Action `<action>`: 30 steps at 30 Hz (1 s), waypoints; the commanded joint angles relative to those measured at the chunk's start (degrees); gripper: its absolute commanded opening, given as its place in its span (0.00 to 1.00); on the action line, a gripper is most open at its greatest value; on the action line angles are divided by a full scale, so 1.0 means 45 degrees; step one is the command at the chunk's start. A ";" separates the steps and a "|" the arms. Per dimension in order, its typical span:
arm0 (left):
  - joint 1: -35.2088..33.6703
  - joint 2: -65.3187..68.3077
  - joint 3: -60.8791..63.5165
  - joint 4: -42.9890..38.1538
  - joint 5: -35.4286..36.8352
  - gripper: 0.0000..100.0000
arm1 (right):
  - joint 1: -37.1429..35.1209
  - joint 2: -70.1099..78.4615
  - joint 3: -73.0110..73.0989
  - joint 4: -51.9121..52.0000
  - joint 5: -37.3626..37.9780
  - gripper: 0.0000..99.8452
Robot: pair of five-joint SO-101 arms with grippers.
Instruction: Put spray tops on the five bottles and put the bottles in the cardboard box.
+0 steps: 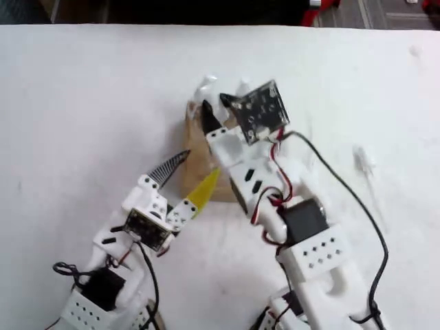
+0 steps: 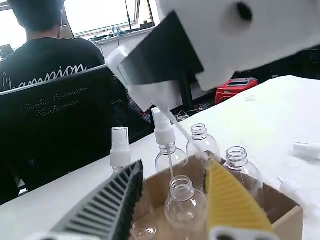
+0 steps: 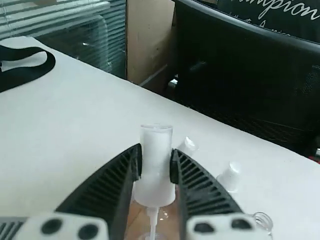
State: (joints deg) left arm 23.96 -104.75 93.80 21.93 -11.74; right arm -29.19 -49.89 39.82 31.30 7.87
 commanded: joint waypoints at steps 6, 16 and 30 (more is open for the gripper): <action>0.0127 -0.0107 -0.0137 -0.0195 -0.0078 0.19 | -0.1123 -0.1670 0.0977 0.0088 -0.1817 0.02; 0.0068 -0.0107 0.0059 -0.0215 -0.0098 0.19 | -0.2042 -0.4210 0.0977 0.2178 -0.1758 0.01; 0.0049 -0.0107 0.0176 -0.0215 -0.0098 0.19 | -0.1143 -0.5714 0.0977 0.4386 -0.0938 0.01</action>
State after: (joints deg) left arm 24.13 -104.75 95.21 21.93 -11.74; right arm -37.01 -73.36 44.75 49.05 2.42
